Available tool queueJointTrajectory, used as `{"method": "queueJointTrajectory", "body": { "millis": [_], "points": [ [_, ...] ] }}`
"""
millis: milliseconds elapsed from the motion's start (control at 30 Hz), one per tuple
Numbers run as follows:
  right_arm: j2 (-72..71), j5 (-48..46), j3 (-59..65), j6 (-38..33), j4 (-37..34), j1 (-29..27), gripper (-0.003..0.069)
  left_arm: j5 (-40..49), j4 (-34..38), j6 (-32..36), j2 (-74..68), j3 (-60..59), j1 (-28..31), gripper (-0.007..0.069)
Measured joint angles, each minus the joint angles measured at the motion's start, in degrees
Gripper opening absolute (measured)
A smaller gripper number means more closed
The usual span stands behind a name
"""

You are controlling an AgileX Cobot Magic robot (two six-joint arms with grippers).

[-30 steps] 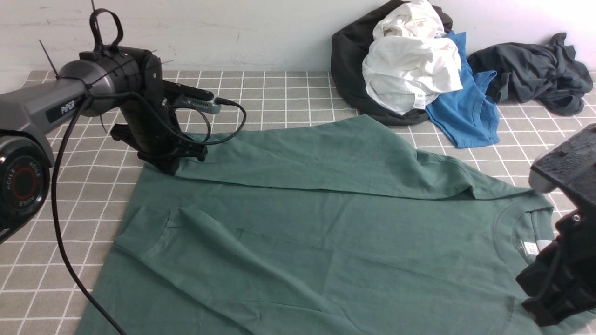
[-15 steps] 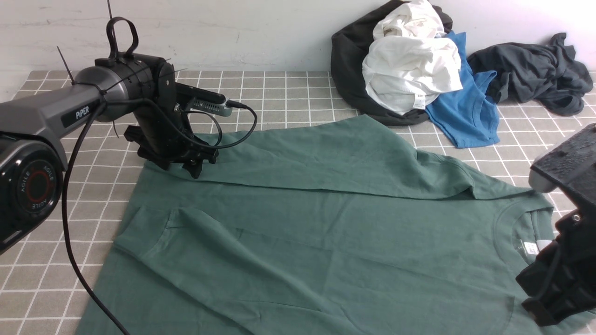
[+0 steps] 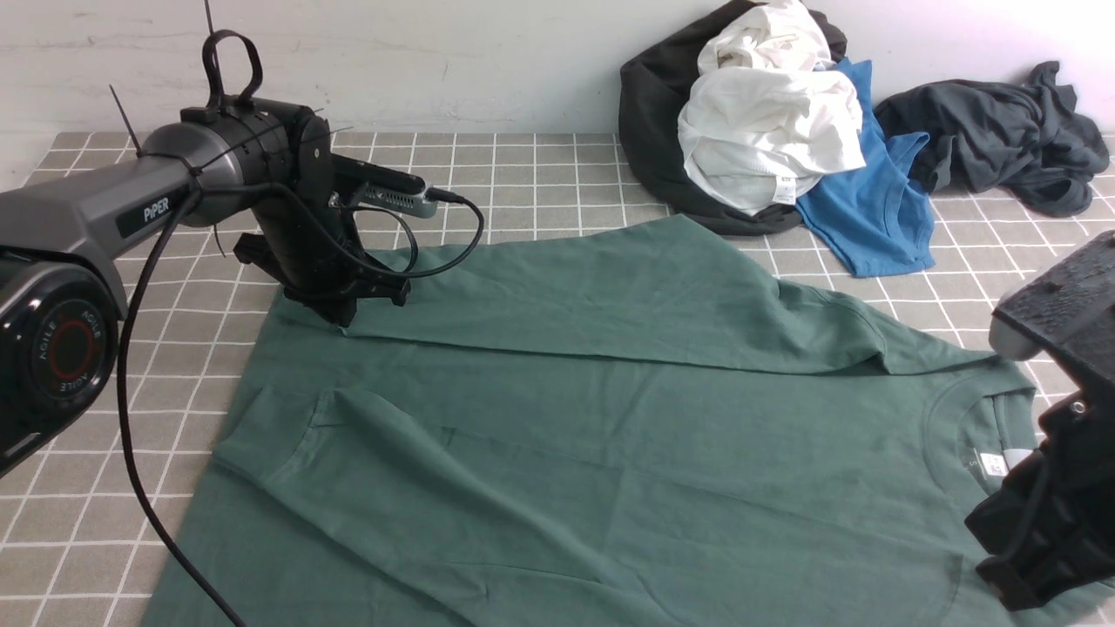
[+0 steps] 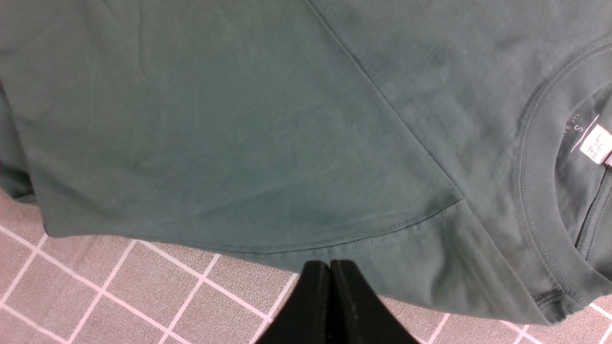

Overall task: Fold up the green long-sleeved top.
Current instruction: Use the left arm to clamp the cuff farthest from it, then use the left arm to drag and drop the cuff onto the cuff closest to the left arm

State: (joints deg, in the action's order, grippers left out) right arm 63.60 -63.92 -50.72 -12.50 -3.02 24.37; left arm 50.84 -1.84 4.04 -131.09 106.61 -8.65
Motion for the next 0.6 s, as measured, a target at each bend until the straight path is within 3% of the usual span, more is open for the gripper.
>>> {"method": "queueJointTrajectory", "body": {
  "millis": [233,367,467,600],
  "points": [
    [0.0,0.1,-0.1,0.0,0.0,0.0,-0.0014,3.7,0.2,-0.2,5.2,-0.1,0.0,0.0013],
    [0.0,0.1,0.0,0.0,1.1,0.0,-0.0014,12.8,0.4,-2.7,9.6,-1.0,0.1,0.0013],
    [0.0,-0.3,0.0,0.0,1.1,0.0,-0.0014,16.6,0.4,-4.5,14.6,-6.7,0.1,0.0013],
    [0.0,-2.2,-0.3,0.0,1.1,0.0,-0.0014,15.2,1.8,-5.4,22.6,-17.7,0.1,0.0013]
  ]
}}
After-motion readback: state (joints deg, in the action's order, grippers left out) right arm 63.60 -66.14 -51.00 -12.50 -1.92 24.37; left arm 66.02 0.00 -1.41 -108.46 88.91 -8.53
